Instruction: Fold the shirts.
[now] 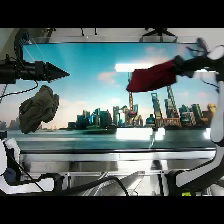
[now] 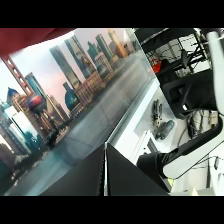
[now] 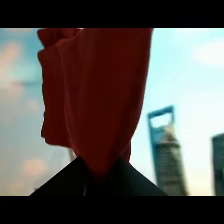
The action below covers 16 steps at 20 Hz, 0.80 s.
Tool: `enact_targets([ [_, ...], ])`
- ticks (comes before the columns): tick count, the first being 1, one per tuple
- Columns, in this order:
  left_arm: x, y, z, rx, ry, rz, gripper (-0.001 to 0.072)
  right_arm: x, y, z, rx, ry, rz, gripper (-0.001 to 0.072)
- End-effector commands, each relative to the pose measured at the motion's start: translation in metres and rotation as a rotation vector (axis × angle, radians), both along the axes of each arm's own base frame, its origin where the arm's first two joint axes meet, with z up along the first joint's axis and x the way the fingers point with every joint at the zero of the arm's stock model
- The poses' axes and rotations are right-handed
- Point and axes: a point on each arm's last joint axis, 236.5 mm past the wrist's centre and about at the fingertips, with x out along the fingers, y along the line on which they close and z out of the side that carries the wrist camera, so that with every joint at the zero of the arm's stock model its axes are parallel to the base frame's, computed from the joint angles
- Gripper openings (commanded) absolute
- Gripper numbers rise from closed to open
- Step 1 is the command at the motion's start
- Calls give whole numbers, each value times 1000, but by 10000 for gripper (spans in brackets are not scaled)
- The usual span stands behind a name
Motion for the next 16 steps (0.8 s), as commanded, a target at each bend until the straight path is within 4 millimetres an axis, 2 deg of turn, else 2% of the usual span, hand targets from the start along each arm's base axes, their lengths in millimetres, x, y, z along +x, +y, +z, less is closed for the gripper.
enact_targets([
  [1,-1,0,0,1,1,-2,16,-67,-145,-2,-68,117,-309,19],
  [3,-2,0,0,1,3,-8,17,-104,-187,-21,-67,181,-403,19],
  [5,-2,0,0,1,3,-8,17,-151,-212,-51,-82,285,-484,19],
  [7,-2,0,0,1,3,-7,17,-204,-227,-83,-101,352,-657,19],
  [10,-2,-1,0,0,3,-10,17,-267,-216,-125,-73,349,-828,19],
  [11,-3,-3,0,0,3,-14,17,-282,-211,-136,-74,347,-850,20],
  [13,-5,-9,0,0,3,-29,17,-301,-207,-147,-74,344,-882,22],
  [15,-9,-18,0,1,3,-52,17,-303,-207,-147,-101,344,-830,34],
  [16,-12,-23,0,1,3,-66,17,-305,-203,-148,-105,359,-800,204],
])
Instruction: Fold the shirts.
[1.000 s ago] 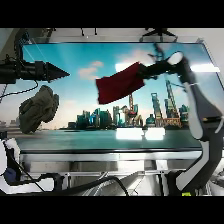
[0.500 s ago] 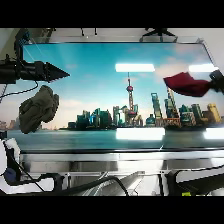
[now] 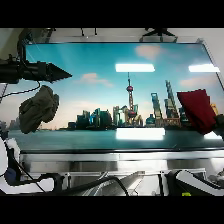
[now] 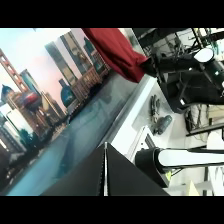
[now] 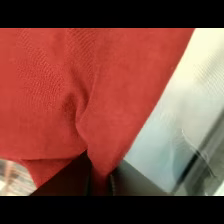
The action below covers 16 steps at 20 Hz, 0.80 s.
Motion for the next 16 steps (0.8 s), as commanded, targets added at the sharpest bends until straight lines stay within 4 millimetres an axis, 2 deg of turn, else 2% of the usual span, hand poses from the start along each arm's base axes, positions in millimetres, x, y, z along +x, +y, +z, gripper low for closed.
enact_targets([
  [1,-7,-15,0,0,0,-38,17,-21,8,-12,-8,34,52,495],
  [2,-8,-18,0,0,-1,-47,17,-26,15,-13,14,57,82,657],
  [4,-9,-23,1,-2,0,-52,17,-34,26,-9,54,101,155,657],
  [6,-7,-20,1,-6,27,-33,17,-33,30,12,87,109,170,652],
  [7,-5,-16,1,-9,31,-21,17,-26,34,27,103,87,179,540],
  [8,-2,-10,2,-10,30,-3,17,-12,41,45,113,41,207,280],
  [9,2,-2,2,-14,29,19,16,5,51,64,111,-23,260,99],
  [10,3,6,3,-12,29,34,16,23,64,86,103,-101,321,34],
  [12,0,24,-4,61,30,66,16,48,100,122,101,-229,401,23],
  [13,-6,33,-11,128,29,91,16,56,121,134,99,-269,462,23],
  [14,-14,38,-16,174,28,122,16,61,145,142,96,-289,529,22],
  [16,-36,40,-28,222,31,176,16,58,199,144,99,-296,679,22],
])
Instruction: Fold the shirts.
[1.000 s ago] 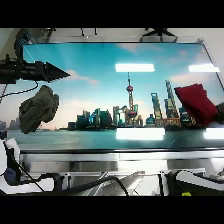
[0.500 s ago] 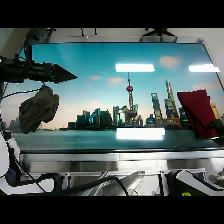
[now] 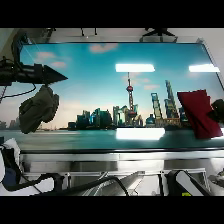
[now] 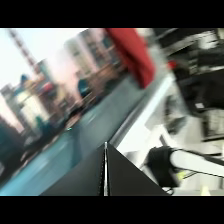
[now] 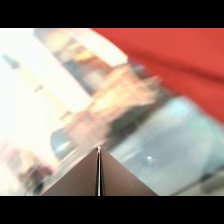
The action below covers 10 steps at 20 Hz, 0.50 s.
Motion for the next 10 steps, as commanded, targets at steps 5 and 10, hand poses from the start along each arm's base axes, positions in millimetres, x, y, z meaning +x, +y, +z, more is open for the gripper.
enact_targets([
  [5,-108,0,-82,97,120,186,16,-41,181,-32,52,-35,476,22],
  [10,-173,-13,-137,80,208,208,16,-64,213,-54,70,7,585,22],
])
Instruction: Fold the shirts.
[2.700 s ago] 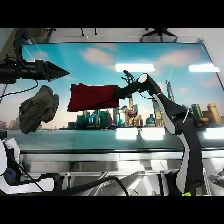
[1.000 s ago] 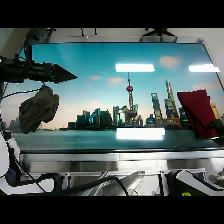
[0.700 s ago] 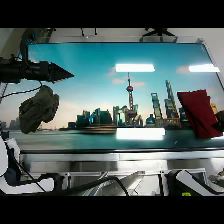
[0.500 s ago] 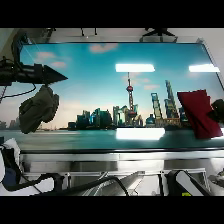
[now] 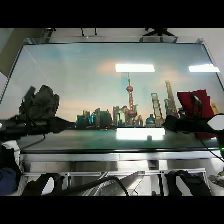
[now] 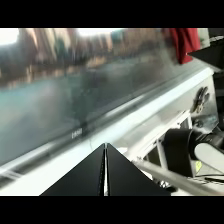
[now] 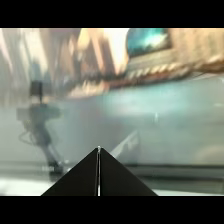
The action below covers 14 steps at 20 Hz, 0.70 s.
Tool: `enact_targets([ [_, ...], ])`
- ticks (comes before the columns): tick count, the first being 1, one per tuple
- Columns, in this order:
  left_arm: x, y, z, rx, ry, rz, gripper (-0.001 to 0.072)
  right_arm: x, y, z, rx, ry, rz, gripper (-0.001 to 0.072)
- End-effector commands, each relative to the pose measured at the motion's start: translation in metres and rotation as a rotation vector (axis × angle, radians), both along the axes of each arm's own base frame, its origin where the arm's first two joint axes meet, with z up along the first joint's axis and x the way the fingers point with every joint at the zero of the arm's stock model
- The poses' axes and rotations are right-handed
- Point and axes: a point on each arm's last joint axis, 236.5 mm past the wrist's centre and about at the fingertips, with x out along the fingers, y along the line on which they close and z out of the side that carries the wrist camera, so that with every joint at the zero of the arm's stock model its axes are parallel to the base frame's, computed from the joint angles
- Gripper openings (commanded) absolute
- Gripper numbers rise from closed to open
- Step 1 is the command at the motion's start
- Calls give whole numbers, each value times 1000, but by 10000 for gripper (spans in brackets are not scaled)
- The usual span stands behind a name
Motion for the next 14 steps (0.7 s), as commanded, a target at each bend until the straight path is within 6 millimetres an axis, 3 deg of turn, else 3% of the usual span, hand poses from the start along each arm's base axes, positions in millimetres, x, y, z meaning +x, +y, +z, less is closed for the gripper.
enact_targets([
  [1,-37,-6,-35,0,36,30,16,-14,22,-9,13,12,67,22],
  [5,-49,-8,-42,1,20,45,17,-21,24,-10,23,39,81,22],
  [14,-56,-9,-33,8,-28,50,17,-21,24,-10,23,38,80,22],
])
